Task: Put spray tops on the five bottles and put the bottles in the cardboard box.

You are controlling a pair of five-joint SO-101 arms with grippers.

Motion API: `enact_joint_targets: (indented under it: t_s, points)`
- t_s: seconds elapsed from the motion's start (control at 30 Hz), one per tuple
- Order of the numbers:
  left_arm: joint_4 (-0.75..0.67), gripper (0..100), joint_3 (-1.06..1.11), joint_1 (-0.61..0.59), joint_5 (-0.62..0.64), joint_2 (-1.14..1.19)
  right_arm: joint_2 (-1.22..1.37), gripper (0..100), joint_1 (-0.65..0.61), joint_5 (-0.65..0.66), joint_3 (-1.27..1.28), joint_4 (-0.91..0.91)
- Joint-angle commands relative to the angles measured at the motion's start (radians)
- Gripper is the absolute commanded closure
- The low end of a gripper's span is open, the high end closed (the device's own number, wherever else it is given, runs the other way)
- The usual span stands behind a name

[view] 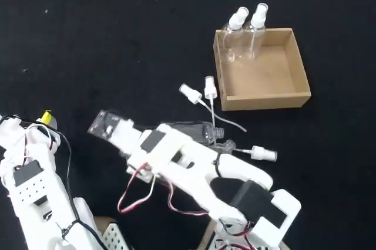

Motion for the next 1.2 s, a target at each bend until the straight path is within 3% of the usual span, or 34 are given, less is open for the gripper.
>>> enact_joint_targets:
  t_s: [0.0, 0.13, 0.23, 0.33, 0.5, 0.67, 0.8, 0.93, 1.17]
  points:
    - [-0.02, 75, -0.001, -0.01, 0.006, -0.023, -0.136, 97.8, 0.075, -0.005, -0.105, 0.143]
    - [-0.02, 75, 0.002, -0.007, 0.006, -0.025, -0.352, 98.7, 0.161, -0.032, -0.225, 0.41]
    - [-0.02, 75, 0.002, -0.004, 0.006, -0.025, -0.499, 98.7, 0.305, -0.052, -0.309, 0.597]
    - [-0.02, 75, 0.002, -0.002, 0.006, -0.025, -0.61, 98.7, 0.542, 0.006, -0.338, 0.677]
    - [-0.02, 75, 0.005, -0.002, 0.006, -0.025, -0.654, 98.6, 1.053, 0.178, -0.289, 0.675]
    - [-0.02, 75, 0.005, -0.001, 0.006, -0.025, -0.654, 98.6, 1.473, 0.431, -0.077, 0.456]
    - [-0.02, 75, 0.005, -0.001, 0.006, -0.025, -0.653, 98.6, 1.657, 0.534, 0.153, 0.149]
    - [-0.02, 75, 0.005, -0.001, 0.006, -0.025, -0.653, 98.6, 1.729, 0.565, 0.302, -0.031]
    - [-0.014, 75, 0.005, -0.001, 0.003, -0.025, -0.647, 98.6, 1.728, 0.56, 0.401, -0.192]
